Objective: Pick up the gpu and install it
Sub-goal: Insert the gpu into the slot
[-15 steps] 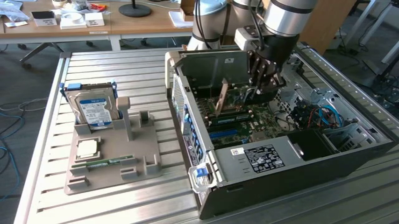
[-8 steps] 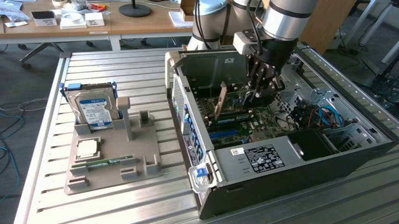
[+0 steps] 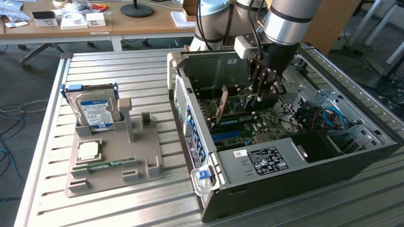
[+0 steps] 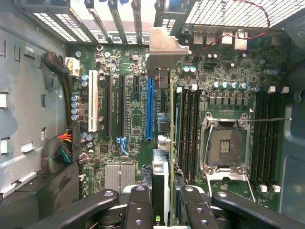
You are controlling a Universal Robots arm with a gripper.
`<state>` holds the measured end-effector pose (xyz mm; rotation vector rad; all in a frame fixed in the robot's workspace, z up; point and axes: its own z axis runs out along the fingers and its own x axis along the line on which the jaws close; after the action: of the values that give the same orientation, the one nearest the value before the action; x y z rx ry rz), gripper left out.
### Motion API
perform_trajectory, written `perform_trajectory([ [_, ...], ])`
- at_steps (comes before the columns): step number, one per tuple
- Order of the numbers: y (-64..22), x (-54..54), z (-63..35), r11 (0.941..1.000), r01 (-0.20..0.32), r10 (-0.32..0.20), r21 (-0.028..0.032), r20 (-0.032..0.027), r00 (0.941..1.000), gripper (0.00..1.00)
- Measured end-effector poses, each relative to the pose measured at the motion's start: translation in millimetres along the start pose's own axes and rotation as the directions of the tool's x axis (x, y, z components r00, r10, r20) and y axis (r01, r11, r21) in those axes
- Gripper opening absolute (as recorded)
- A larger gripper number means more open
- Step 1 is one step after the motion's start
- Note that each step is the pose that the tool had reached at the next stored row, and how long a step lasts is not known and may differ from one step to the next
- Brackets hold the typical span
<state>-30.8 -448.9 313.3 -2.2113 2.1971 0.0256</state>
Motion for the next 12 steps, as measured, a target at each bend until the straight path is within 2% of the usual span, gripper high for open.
perform_trajectory([
  [12,0.2,0.0,2.2,1.0,-0.007,0.007,0.0003,-0.0001,1.0,0.27],
])
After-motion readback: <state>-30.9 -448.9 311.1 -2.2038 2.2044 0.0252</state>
